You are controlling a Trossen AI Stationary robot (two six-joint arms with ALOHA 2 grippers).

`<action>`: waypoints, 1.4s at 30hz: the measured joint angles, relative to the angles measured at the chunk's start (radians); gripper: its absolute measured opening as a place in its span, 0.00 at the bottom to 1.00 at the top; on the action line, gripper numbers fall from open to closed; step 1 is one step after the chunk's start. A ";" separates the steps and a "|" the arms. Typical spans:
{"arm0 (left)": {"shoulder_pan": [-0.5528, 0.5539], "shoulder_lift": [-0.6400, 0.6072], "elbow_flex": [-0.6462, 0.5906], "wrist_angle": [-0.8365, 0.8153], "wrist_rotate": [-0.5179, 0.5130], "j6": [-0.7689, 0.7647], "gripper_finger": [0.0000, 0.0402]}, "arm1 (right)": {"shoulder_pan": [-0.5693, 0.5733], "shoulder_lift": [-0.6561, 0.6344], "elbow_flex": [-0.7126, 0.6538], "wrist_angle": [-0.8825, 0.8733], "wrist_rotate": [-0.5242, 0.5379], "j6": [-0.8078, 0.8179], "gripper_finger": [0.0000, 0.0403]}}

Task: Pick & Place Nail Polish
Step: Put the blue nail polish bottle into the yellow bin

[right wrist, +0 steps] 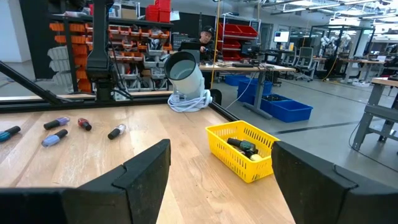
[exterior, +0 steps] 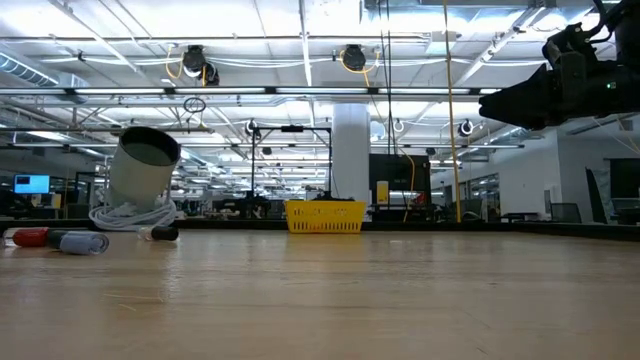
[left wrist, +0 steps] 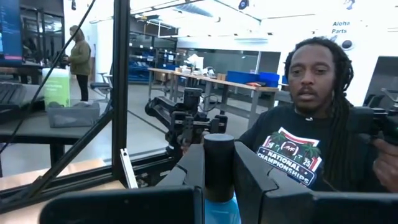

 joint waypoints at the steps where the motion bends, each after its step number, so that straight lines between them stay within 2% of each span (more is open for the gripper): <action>1: 0.000 0.000 0.000 0.000 0.000 0.000 0.09 | 0.000 0.000 0.000 0.000 0.000 0.000 0.66; 7: 0.001 0.000 0.000 -0.002 -0.008 0.005 0.09 | 0.000 0.000 0.000 0.000 0.000 0.000 0.66; 9: 0.001 0.000 0.000 -0.016 -0.061 0.036 0.09 | 0.000 0.000 0.000 0.000 0.000 0.000 0.66; 12: 0.002 0.000 0.000 -0.073 -0.235 0.131 0.09 | 0.000 0.000 0.000 0.000 0.000 0.000 0.66; 18: 0.021 0.010 0.001 -0.174 -0.662 0.281 0.09 | 0.000 0.000 0.000 0.000 0.000 0.000 0.66; 21: 0.062 0.010 0.001 -0.226 -0.767 0.282 0.09 | 0.000 0.000 0.000 0.000 0.000 0.000 0.66; 26: 0.160 0.043 0.001 -0.244 -0.785 0.229 0.09 | 0.000 0.000 0.000 0.000 0.000 0.000 0.66; 31: 0.261 0.141 0.000 -0.213 -0.773 0.203 0.09 | 0.000 0.002 0.000 0.000 0.000 0.000 0.66; 42: 0.528 0.362 0.000 0.103 -0.570 0.165 0.10 | 0.000 0.002 0.000 0.000 0.000 0.000 0.66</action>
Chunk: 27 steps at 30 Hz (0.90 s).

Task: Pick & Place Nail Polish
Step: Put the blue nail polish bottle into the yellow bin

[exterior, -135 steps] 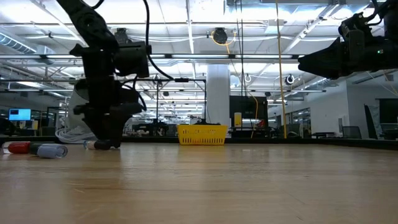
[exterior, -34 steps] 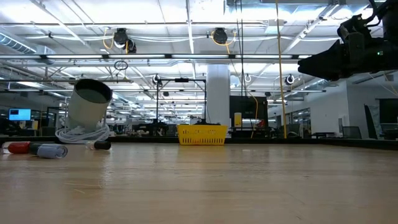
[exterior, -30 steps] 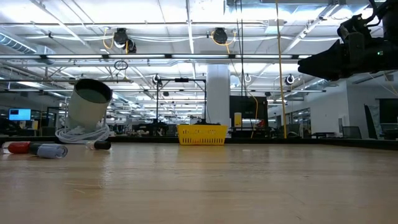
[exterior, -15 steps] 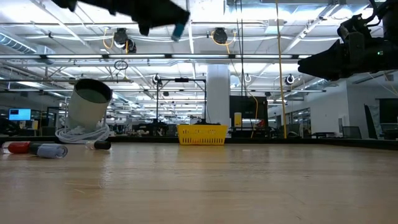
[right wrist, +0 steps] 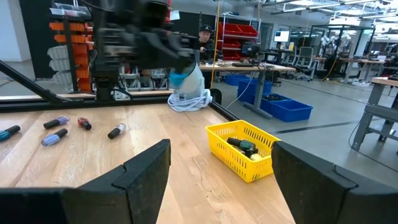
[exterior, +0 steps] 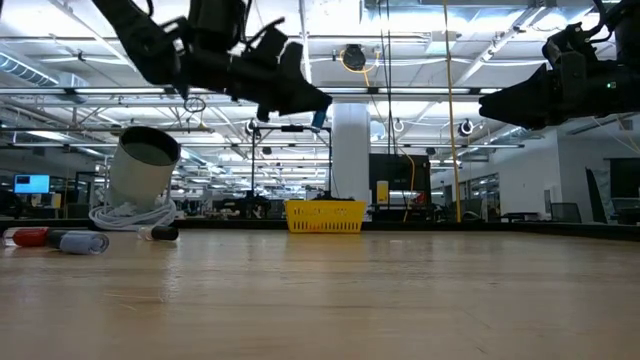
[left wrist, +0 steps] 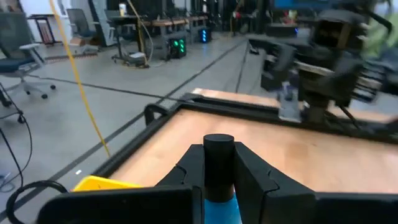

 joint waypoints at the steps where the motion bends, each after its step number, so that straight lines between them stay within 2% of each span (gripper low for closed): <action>1: 0.026 0.013 0.000 0.025 0.020 -0.015 0.09 | 0.000 0.000 0.000 0.000 0.000 0.000 0.66; 4: 0.099 0.049 0.003 0.084 0.039 -0.049 0.09 | 0.000 0.000 0.000 0.000 0.000 -0.001 0.66; 9: 0.194 0.105 0.070 0.068 0.067 -0.093 0.09 | 0.000 0.000 0.000 0.000 0.000 -0.003 0.66; 18: 0.270 0.292 0.225 -0.074 0.127 -0.100 0.09 | 0.000 0.000 0.000 0.000 0.000 -0.044 0.66; 22: 0.299 0.374 0.248 -0.086 0.128 -0.141 0.09 | 0.000 0.000 0.000 0.000 0.000 -0.045 0.66; 27: 0.328 0.415 0.249 -0.097 0.128 -0.189 0.09 | 0.000 0.001 0.000 0.000 0.000 -0.045 0.66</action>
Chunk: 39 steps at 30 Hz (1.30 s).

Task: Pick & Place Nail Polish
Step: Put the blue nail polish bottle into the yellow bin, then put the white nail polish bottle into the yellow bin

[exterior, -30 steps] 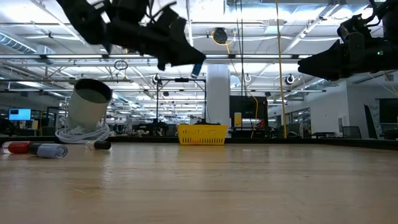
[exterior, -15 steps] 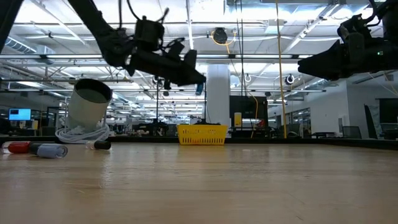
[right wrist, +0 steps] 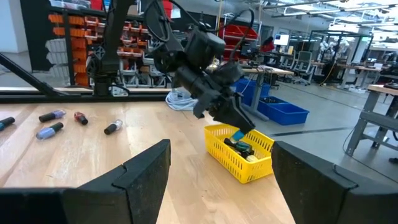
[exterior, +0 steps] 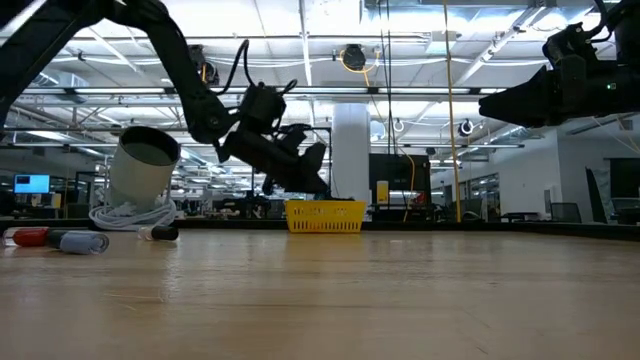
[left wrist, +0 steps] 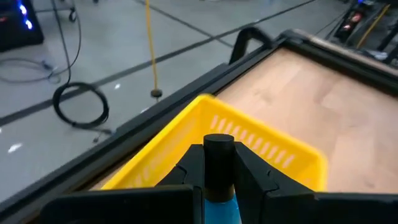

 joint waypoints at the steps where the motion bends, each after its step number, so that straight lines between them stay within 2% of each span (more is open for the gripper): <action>1: 0.001 0.002 0.000 -0.006 -0.001 0.000 0.09 | 0.000 0.000 0.000 0.000 0.000 0.000 0.66; 16: -0.016 0.000 0.000 -0.022 0.024 0.073 0.15 | 0.000 0.003 0.000 0.000 0.000 0.000 0.66; 23: -0.025 0.000 0.000 -0.021 -0.011 0.079 0.18 | 0.000 0.003 0.000 0.000 0.000 0.000 0.66; 27: -0.031 0.000 0.000 -0.017 -0.016 0.076 0.30 | 0.000 0.003 0.000 0.000 0.000 0.000 0.66; 33: -0.036 -0.012 0.000 -0.028 -0.030 0.076 0.59 | 0.000 0.003 0.000 0.000 0.000 0.000 0.66; 36: -0.042 -0.063 -0.001 -0.053 -0.027 0.079 0.69 | 0.000 0.003 0.000 0.000 0.000 0.000 0.66; 39: -0.059 -0.159 -0.001 -0.150 -0.026 0.134 0.76 | 0.000 0.003 0.000 0.000 0.000 0.000 0.66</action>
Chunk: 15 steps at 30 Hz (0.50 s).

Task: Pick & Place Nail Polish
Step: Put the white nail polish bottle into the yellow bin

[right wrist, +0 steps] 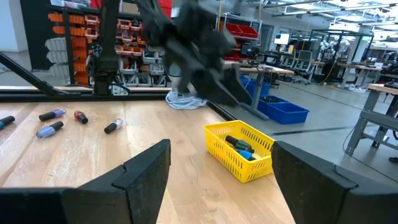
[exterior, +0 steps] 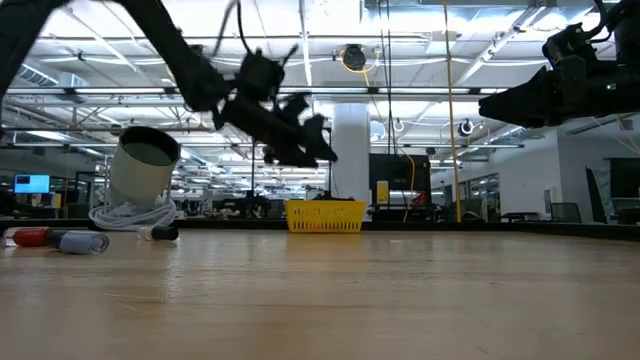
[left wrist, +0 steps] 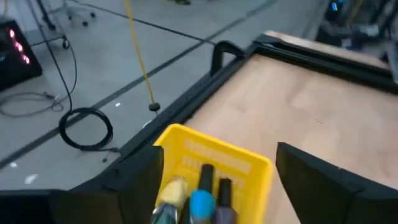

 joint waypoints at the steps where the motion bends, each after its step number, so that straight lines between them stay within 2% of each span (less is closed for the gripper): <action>1: -0.009 -0.042 0.000 -0.049 -0.002 0.026 0.77 | 0.000 0.000 0.000 0.000 0.000 0.000 0.66; 5: -0.059 -0.234 0.001 -0.323 -0.004 0.096 0.80 | 0.000 0.000 0.000 0.000 0.000 0.000 0.66; 10: -0.148 -0.424 0.001 -0.764 -0.004 0.054 0.78 | 0.000 0.000 0.000 0.000 0.000 0.000 0.66; 15: -0.250 -0.488 0.000 -1.139 -0.003 -0.080 0.76 | 0.000 0.001 0.000 0.000 0.000 0.012 0.66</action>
